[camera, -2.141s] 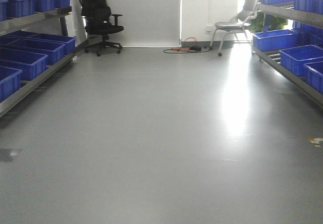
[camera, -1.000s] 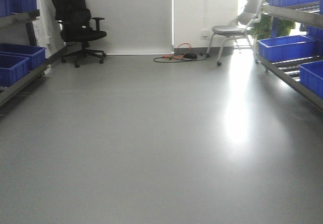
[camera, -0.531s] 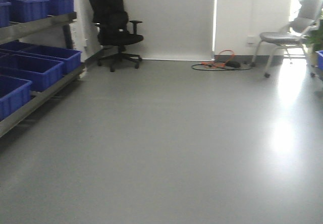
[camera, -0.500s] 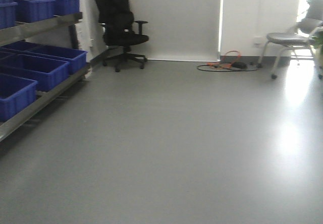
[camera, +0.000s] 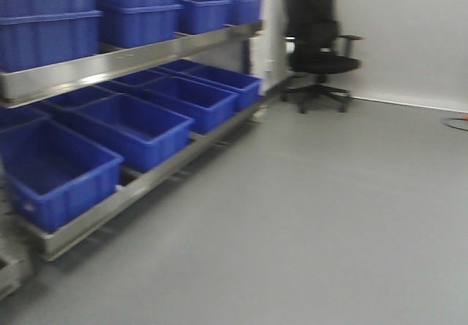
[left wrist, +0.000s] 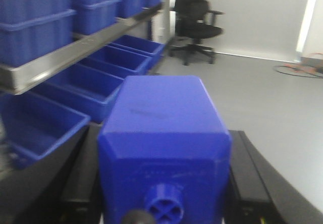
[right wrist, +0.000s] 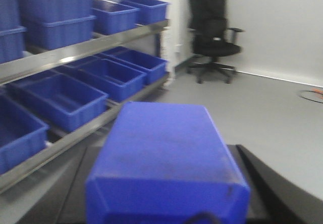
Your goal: Pick and sort blue part to right shelf
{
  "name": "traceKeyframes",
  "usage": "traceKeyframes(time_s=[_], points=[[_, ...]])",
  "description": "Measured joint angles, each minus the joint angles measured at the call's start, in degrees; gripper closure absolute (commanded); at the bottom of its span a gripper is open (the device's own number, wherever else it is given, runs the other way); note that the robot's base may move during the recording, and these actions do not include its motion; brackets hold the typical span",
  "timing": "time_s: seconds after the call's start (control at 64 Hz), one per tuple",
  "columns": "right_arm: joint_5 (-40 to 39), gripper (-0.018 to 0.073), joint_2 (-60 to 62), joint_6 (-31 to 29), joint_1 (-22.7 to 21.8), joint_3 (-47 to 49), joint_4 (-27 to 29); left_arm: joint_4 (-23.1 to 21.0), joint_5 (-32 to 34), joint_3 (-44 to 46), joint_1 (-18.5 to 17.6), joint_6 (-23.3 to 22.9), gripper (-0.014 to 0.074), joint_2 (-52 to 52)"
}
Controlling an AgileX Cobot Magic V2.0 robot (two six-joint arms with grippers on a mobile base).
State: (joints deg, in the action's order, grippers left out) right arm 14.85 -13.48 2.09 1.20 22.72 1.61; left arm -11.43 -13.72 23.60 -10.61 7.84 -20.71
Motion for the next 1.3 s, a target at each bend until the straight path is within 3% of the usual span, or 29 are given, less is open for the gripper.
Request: traceKeyframes(time_s=[1.297], points=[[0.0,0.0127,0.0,0.0,0.0,0.0,0.0,0.0,0.0,0.0,0.0,0.0,0.0244,0.0]])
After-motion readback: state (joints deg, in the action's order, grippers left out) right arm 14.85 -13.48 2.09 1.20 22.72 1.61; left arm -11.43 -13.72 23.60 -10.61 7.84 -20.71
